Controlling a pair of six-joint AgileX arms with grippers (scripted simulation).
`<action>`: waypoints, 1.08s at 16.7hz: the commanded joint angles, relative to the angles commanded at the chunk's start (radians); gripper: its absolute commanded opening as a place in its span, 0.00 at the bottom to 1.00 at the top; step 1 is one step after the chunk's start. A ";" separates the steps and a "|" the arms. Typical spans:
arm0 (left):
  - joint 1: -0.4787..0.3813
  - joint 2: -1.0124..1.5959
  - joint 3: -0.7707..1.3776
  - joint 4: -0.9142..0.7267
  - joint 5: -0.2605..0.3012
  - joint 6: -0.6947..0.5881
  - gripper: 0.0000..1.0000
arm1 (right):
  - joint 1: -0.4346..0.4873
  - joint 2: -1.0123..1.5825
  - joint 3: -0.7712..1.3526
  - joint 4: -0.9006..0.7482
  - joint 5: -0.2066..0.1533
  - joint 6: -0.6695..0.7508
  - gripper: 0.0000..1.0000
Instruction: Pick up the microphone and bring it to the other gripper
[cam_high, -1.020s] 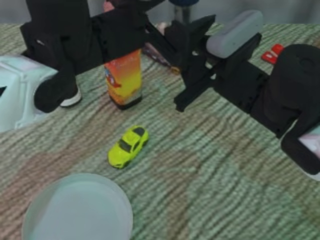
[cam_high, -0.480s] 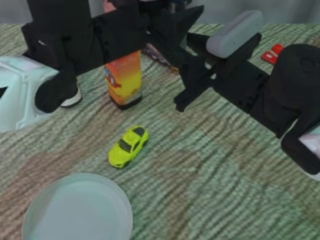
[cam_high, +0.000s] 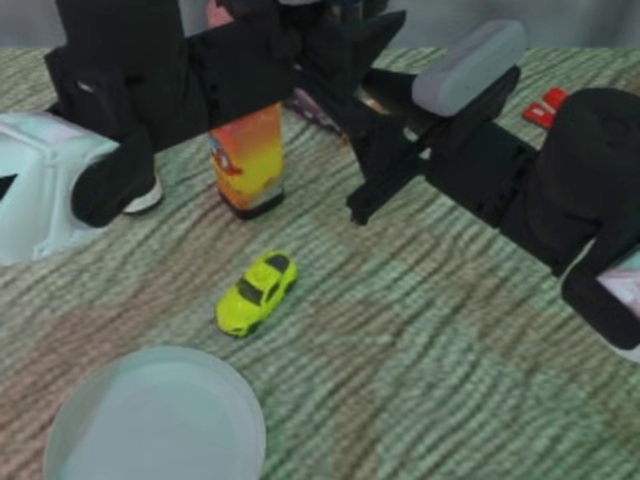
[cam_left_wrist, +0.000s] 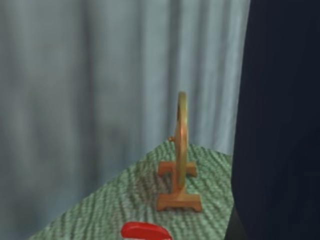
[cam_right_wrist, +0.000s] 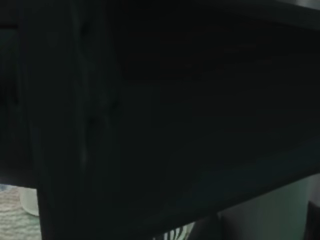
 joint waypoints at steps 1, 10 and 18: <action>0.000 0.000 0.000 0.000 0.000 0.000 0.00 | 0.000 0.000 0.000 0.000 0.000 0.000 0.00; 0.000 0.000 0.000 0.000 0.000 0.000 0.00 | 0.000 0.000 0.000 0.000 0.000 0.000 0.60; 0.000 0.000 0.000 0.000 0.000 0.000 0.00 | 0.000 0.000 0.000 0.000 0.000 0.000 1.00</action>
